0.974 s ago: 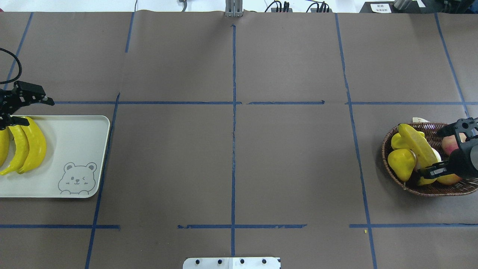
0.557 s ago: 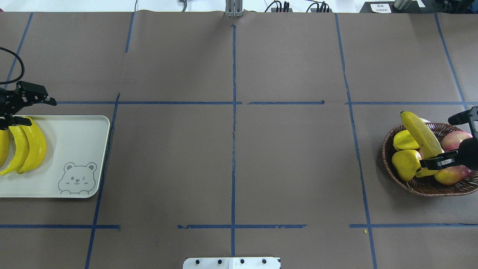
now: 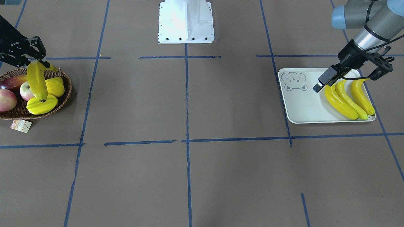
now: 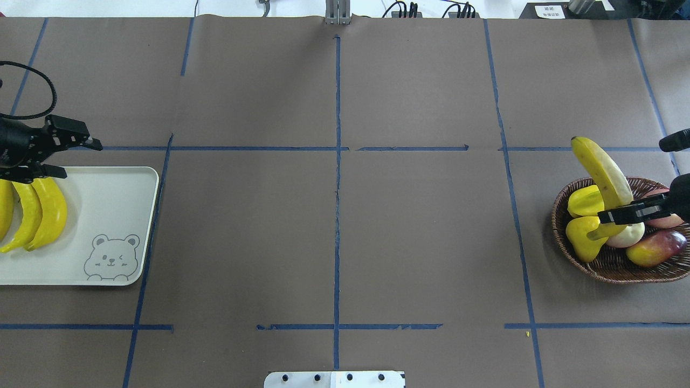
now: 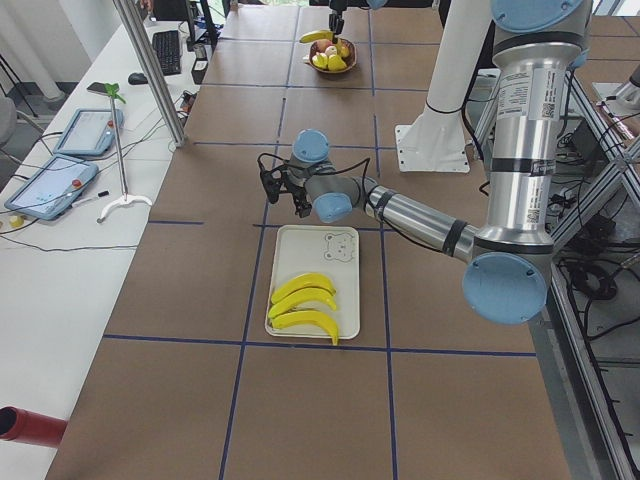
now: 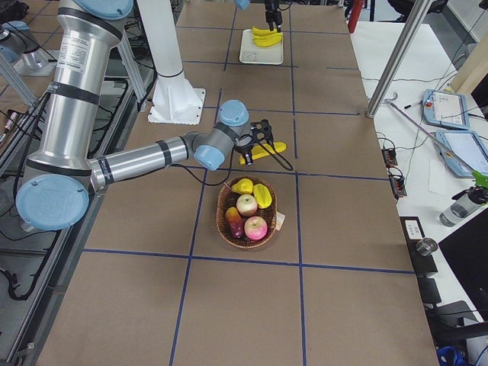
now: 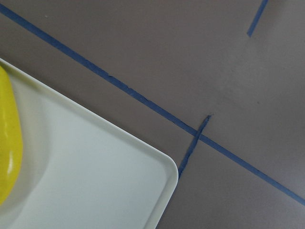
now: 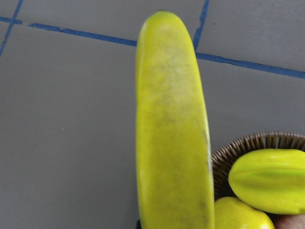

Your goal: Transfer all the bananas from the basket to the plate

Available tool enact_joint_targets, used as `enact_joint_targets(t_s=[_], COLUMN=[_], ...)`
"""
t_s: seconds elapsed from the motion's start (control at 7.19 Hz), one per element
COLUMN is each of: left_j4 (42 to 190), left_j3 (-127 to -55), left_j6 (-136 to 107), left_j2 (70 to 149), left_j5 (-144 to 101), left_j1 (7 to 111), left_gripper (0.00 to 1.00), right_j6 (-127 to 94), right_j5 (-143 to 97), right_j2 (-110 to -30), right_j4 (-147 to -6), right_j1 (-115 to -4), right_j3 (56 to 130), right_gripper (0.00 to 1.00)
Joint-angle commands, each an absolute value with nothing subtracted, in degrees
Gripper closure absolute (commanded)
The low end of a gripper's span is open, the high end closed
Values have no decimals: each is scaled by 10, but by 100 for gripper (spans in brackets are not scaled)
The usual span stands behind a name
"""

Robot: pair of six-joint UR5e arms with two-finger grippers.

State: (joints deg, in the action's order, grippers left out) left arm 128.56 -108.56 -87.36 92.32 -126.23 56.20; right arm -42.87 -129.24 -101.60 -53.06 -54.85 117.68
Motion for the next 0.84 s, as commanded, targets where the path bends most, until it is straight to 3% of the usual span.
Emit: enact_joint_targets(t_s=[0.0,0.28,0.7], left_j4=[1287,1288,1287], left_j3=[-1111,-1110,-1105], left_j6=[-875,-890,-939], left_j2=[962,1019,1088], left_j5=[-1263,-1263,-1262], left_j1=[555,512,483], left_gripper=[0,0,0], right_j6=[-519,-652,-751], right_j5=[-1298,-1267,-1168], right_j2=[-949,-910,-832], right_j4=[-521,-422,-400], right_j1=[-518,-462,-377], right_j3=[1167,1149,1146], right_gripper=[95,95,95])
